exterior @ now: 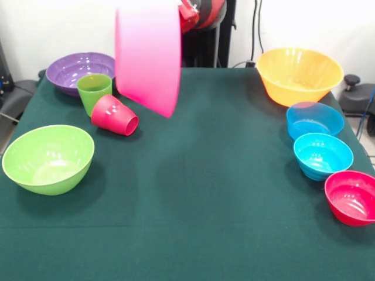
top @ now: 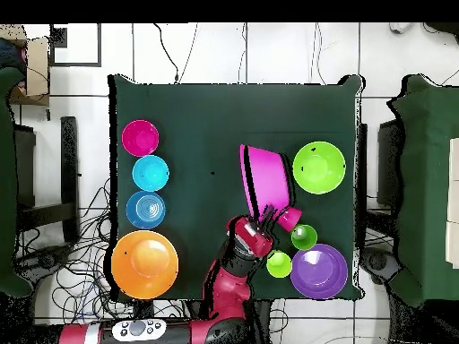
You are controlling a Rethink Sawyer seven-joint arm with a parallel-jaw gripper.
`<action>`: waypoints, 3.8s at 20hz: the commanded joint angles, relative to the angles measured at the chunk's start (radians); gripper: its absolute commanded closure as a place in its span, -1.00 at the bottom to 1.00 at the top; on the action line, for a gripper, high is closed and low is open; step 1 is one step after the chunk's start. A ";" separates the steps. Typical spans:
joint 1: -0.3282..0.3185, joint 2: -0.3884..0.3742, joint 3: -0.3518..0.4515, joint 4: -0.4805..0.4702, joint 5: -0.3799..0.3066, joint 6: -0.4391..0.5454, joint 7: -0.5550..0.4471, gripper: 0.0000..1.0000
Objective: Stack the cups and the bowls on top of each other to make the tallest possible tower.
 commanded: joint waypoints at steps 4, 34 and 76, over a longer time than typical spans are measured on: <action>-0.008 0.094 -0.053 -0.099 -0.227 0.124 -0.289 1.00; -0.019 0.316 -0.215 -0.091 -0.192 0.101 -0.302 1.00; -0.108 0.492 -0.149 -0.123 0.345 -0.101 -0.451 1.00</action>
